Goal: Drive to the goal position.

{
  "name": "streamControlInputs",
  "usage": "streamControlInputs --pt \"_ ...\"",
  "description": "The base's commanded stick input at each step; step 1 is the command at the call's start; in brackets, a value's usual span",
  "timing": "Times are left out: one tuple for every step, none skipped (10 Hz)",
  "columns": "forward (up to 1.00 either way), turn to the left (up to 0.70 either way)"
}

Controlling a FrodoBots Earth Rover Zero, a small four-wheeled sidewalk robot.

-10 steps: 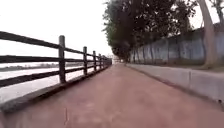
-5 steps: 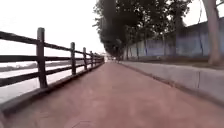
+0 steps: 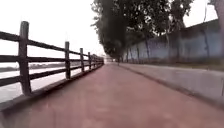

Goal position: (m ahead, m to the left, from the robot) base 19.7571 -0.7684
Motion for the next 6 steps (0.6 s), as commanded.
streamControlInputs --pt "1.00 0.00" --pt "1.00 0.00" --pt "1.00 0.00" --pt "1.00 0.00" --pt "1.00 0.00" --pt "1.00 0.17"
